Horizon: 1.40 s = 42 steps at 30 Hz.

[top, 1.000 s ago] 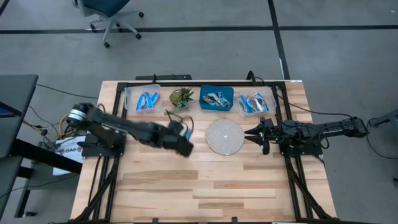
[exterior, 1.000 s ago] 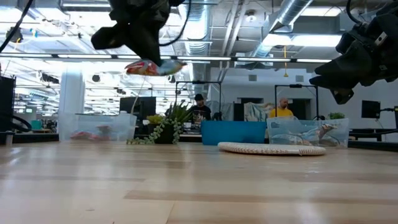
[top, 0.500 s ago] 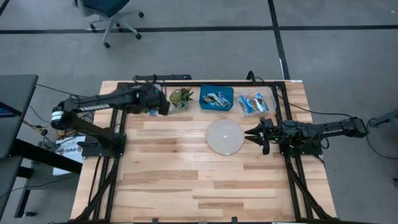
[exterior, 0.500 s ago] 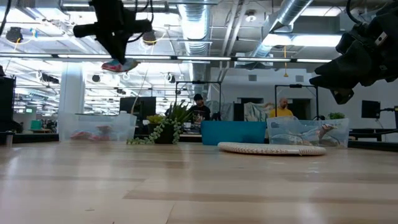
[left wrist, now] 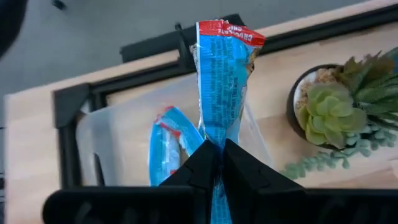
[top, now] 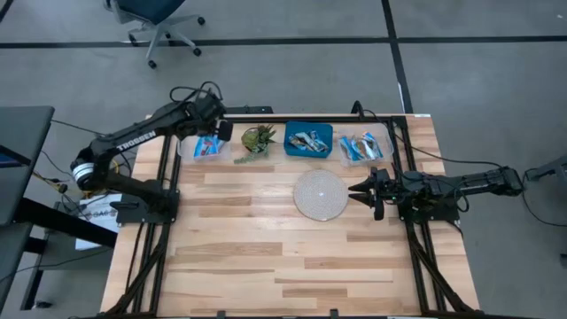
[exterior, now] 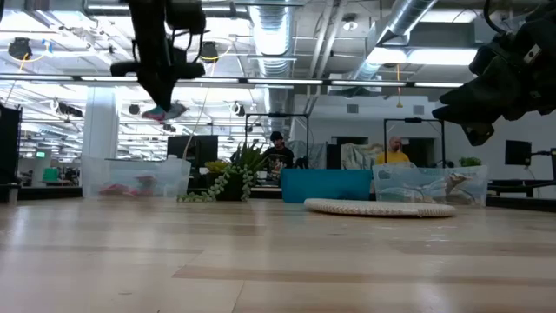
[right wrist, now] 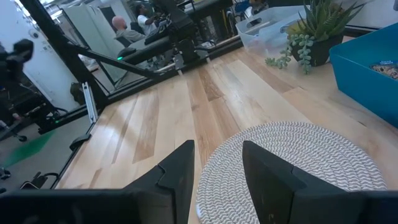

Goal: Pick and place Granola Bars by type
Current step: Put the red granola bar into the left transparent bin, then return to Home Position

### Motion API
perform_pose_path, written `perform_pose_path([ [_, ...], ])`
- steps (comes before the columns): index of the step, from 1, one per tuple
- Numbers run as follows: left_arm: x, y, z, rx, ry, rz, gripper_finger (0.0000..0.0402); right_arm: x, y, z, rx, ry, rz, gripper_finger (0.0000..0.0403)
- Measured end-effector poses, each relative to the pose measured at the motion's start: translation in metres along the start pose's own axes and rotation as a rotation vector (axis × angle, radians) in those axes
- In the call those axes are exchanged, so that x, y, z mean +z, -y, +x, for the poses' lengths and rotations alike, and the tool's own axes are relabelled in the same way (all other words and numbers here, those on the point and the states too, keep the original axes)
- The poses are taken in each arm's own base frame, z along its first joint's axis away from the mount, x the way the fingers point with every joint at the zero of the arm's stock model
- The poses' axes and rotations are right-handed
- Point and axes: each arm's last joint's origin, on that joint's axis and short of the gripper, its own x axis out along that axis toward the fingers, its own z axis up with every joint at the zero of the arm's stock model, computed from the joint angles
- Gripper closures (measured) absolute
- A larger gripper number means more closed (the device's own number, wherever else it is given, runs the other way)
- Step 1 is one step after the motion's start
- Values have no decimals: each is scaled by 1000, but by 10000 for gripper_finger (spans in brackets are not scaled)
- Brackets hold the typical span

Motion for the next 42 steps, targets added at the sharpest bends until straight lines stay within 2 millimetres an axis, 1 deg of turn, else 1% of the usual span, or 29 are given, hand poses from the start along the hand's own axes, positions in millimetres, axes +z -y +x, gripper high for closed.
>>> perform_pose_path([
  [4, -5, -4, 21, -15, -21, -13, 374, 0, 0, 0, 0, 0, 0, 275],
  [10, -13, -10, 42, -28, -50, -24, 327, 0, 0, 0, 0, 0, 0, 275],
  [14, -14, -12, 48, -29, -48, -24, 294, 0, 0, 0, 0, 0, 0, 275],
  [17, -14, -12, 50, -34, -35, -30, 280, 0, 0, 0, 0, 0, 0, 275],
  [22, -11, -12, 50, -46, -15, -36, 276, 0, 0, 0, 0, 0, 0, 275],
  [25, -10, -10, 50, -86, -18, -42, 278, 0, 0, 0, 0, 0, 0, 275],
  [30, -8, -8, 43, -172, -2, -55, 278, 0, 0, 0, 0, 0, 0, 275],
  [35, -12, -14, 24, -237, 15, -37, 278, 0, 0, 0, 0, 0, 0, 275],
  [38, -21, -18, 9, -309, 42, -15, 278, 0, 0, 0, 0, 0, 0, 275],
  [42, -40, -21, -9, -392, 93, 1, 278, 0, 0, 0, 0, 0, 0, 275],
])
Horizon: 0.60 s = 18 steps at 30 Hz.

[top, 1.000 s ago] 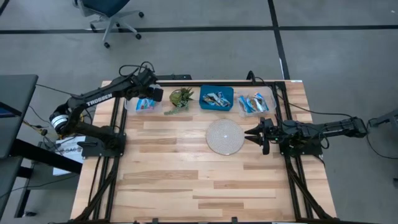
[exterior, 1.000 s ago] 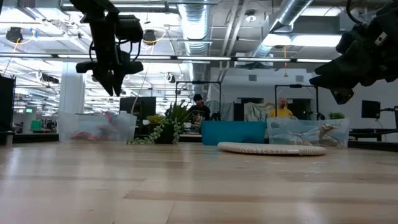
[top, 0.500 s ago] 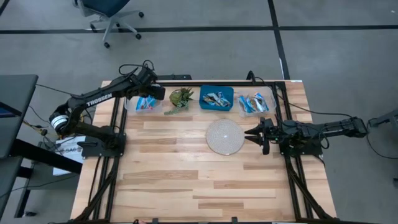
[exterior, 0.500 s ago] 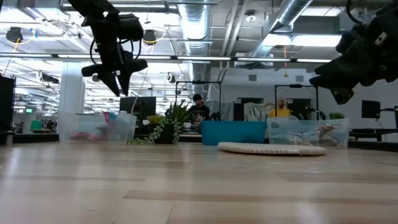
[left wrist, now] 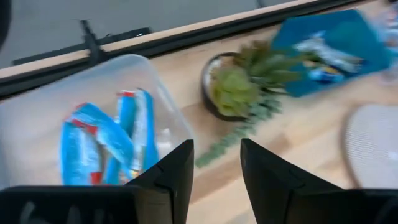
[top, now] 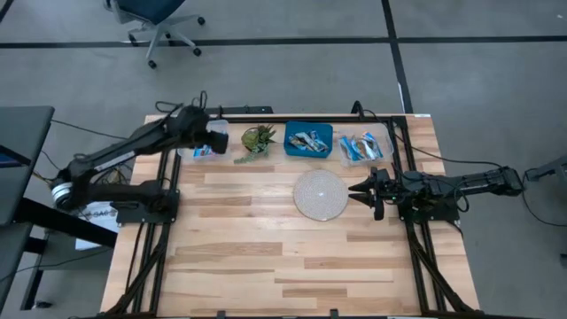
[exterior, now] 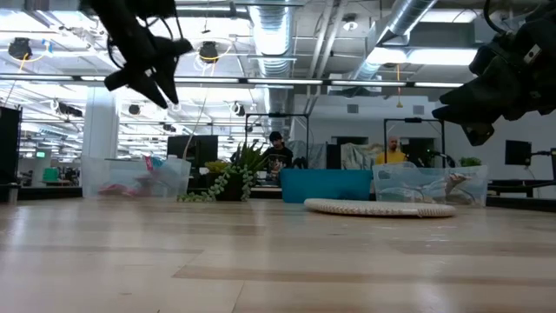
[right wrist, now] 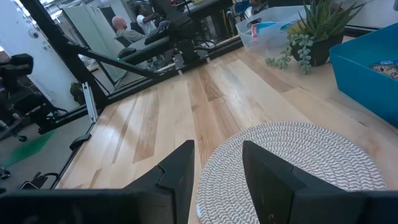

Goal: Pick and place Granola Bars by type
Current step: Return to Home Position

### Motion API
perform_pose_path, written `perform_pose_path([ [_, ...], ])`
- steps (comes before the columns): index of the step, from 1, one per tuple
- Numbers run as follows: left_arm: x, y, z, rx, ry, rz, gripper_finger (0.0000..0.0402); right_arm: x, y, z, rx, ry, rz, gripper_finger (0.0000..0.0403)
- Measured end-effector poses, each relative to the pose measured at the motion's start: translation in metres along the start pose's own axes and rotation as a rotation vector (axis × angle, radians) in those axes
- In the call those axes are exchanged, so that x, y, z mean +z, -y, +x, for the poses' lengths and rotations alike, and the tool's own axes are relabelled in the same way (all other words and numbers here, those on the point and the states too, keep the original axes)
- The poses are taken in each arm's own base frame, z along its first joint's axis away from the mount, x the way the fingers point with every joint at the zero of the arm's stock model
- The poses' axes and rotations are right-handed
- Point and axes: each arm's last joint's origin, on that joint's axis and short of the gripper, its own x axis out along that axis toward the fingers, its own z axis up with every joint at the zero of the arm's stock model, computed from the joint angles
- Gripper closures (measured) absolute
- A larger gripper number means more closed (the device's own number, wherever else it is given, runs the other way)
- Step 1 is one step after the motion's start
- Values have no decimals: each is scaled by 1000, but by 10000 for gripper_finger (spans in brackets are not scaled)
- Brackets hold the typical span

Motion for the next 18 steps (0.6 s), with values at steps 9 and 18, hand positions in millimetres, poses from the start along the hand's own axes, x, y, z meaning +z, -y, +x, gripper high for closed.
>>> perform_pose_path([
  [9, -49, 16, -13, -281, 94, -8, 278, 0, 0, 0, 0, 0, 0, 275],
  [18, -85, 39, -11, -579, 222, 49, 278, 0, 0, 0, 0, 0, 0, 275],
])
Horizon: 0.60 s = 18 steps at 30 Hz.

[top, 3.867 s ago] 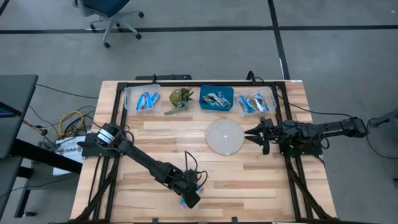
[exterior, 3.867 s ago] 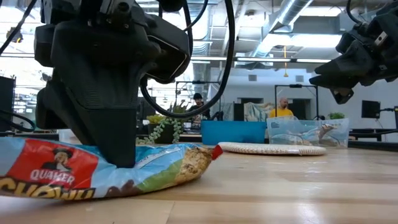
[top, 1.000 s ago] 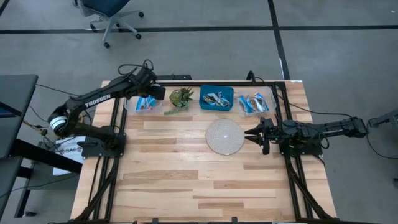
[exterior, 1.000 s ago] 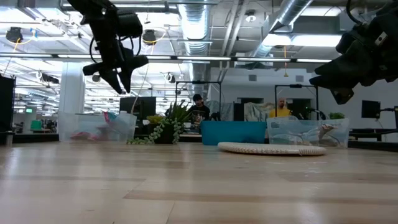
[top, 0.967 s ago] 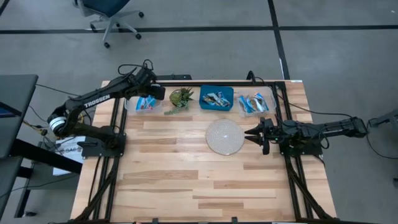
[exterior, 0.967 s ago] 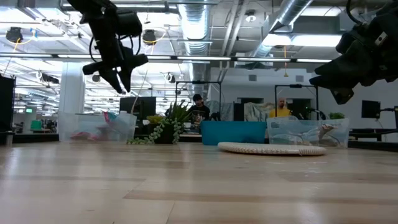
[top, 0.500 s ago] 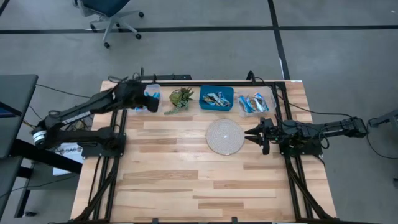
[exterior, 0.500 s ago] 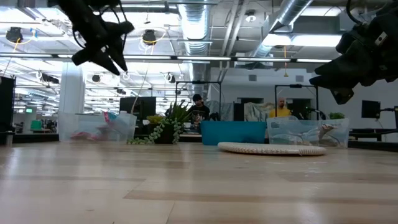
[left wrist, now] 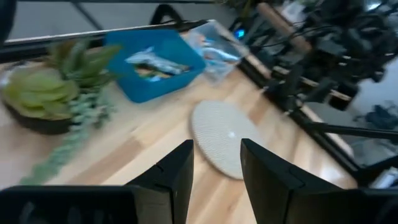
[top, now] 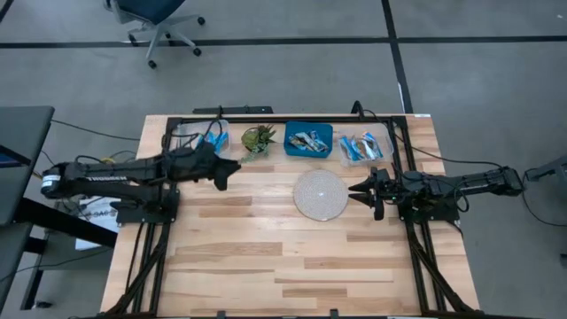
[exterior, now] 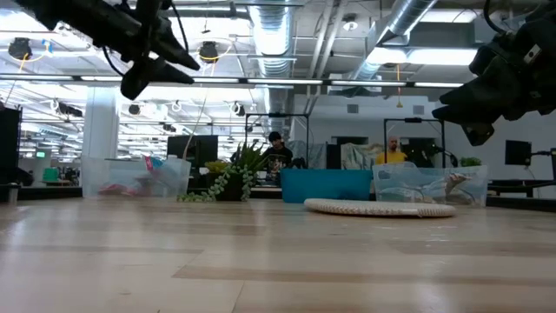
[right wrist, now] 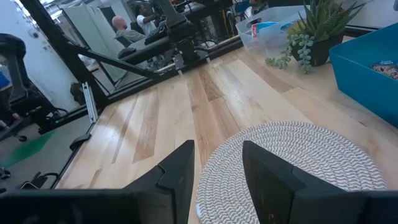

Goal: Pick and place Granola Bars by type
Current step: Return to Home Position

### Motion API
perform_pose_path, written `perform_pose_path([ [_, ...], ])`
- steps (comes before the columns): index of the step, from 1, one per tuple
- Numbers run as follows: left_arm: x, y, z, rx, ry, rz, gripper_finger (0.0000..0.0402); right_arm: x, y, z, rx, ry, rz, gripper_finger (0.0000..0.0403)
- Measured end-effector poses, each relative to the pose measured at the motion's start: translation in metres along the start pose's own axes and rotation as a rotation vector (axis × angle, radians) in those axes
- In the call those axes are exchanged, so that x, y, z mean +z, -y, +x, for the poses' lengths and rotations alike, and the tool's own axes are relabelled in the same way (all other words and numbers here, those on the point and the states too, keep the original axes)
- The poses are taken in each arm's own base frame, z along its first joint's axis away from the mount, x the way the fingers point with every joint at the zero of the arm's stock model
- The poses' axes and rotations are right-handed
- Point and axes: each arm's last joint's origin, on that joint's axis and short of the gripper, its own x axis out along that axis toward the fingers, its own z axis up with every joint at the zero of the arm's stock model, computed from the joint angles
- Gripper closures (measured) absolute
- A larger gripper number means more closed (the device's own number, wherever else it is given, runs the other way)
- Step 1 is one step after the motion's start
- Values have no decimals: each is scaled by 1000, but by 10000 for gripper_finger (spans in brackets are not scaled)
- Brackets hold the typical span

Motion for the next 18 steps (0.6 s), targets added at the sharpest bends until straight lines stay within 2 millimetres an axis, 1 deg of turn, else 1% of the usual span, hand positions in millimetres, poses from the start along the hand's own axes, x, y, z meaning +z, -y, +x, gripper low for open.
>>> perform_pose_path([
  [3, -11, -1, 1, -54, 25, 0, 278, 0, 0, 0, 0, 0, 0, 275],
  [7, -25, -6, -4, -87, 10, 6, 278, 0, 0, 0, 0, 0, 0, 275],
  [18, -40, -14, -34, -232, 48, 82, 278, 0, 0, 0, 1, 0, 0, 275],
])
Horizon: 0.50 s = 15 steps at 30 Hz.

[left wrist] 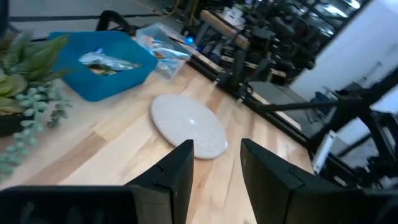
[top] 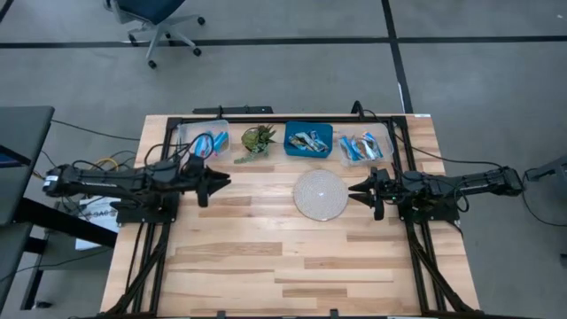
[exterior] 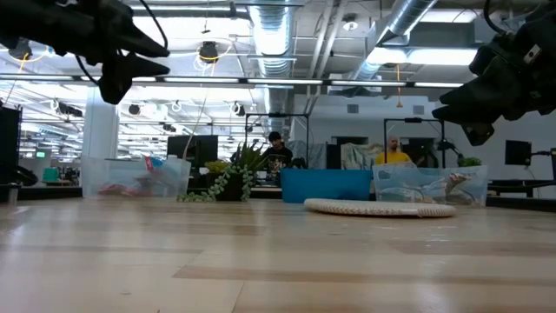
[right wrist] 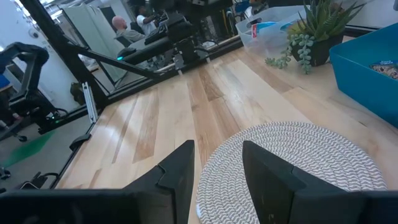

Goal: Pick and place Granola Bars by type
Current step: Return to Home Position

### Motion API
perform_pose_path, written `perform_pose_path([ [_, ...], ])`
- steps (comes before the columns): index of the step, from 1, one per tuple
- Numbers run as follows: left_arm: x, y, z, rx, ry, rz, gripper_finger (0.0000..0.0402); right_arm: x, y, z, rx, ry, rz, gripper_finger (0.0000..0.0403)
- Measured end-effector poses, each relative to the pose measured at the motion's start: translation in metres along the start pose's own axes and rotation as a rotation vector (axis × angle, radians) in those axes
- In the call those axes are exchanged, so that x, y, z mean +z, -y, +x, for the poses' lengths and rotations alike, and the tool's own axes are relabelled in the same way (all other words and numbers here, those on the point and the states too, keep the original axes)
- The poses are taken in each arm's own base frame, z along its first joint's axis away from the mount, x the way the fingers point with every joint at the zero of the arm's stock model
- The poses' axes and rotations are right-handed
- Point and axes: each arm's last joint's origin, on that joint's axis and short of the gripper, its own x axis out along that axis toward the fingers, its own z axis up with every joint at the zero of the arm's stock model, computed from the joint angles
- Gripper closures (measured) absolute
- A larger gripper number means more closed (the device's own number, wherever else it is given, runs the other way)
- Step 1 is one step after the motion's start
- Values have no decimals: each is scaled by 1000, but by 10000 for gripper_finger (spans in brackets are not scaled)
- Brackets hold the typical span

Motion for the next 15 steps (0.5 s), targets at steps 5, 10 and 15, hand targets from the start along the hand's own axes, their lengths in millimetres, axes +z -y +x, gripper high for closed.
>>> perform_pose_path([
  [5, -6, 1, -8, -62, 4, 63, 278, 0, 0, 0, 0, 1, 0, 275],
  [10, -10, 0, -17, -103, 23, 114, 278, 0, 0, 0, 0, 0, 0, 275],
  [15, -21, -7, -24, -140, 49, 119, 278, 0, 0, 0, 0, 0, 0, 275],
])
